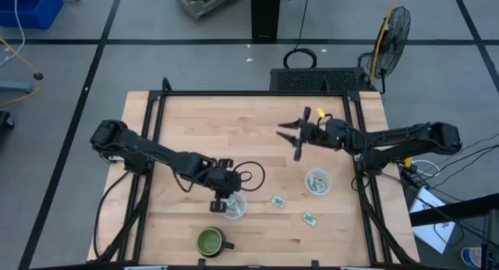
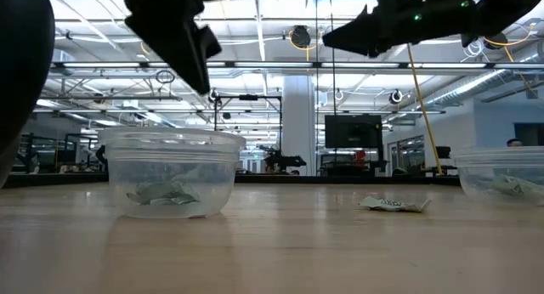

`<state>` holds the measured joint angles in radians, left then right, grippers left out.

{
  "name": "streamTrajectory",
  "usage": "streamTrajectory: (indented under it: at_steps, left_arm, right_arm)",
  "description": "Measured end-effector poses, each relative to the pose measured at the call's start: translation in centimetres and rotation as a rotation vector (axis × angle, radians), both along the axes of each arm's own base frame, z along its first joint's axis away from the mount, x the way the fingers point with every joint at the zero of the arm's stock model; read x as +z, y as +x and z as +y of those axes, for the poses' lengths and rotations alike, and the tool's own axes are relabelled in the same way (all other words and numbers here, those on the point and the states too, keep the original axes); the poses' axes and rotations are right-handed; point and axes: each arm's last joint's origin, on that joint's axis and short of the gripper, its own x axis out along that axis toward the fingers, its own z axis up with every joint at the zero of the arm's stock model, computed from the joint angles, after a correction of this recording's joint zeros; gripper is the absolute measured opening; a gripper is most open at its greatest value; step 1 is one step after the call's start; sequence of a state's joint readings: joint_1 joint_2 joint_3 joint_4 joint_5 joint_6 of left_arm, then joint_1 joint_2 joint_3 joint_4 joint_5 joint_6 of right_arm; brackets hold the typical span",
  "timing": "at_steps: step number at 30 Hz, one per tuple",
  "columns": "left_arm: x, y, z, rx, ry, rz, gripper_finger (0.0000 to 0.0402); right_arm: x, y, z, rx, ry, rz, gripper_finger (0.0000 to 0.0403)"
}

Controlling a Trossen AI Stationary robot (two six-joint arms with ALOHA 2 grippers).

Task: Pick and place Stevia / Truvia into bins
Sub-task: Put the white stevia packet into the right transparent container

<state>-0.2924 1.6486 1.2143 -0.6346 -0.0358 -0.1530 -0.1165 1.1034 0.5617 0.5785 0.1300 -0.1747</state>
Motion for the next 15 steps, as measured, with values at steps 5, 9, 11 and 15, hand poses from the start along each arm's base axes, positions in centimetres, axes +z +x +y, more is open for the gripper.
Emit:
streamTrajectory:
  at_steps: [5, 9, 11, 15]
  left_arm:
    - [1.4, -0.6, 0.5, -0.038, 0.099, -0.039, 0.0077]
    - [2.0, -1.4, 1.3, -0.051, 0.193, -0.021, 0.0077]
    - [2.5, -1.5, 1.8, -0.032, 0.237, -0.038, 0.0077]
    - [2.9, -1.7, 2.9, -0.009, 0.315, -0.047, 0.0077]
  right_arm:
    - [0.6, 0.4, 3.1, 0.08, -0.085, 0.004, 0.0144]
    - [1.5, 0.4, 6.4, 0.065, -0.12, 0.07, 0.0155]
    - [1.8, 0.4, 8.0, 0.037, -0.129, 0.115, 0.0156]
    - [1.9, 0.6, 11.1, -0.013, -0.161, 0.175, 0.0154]
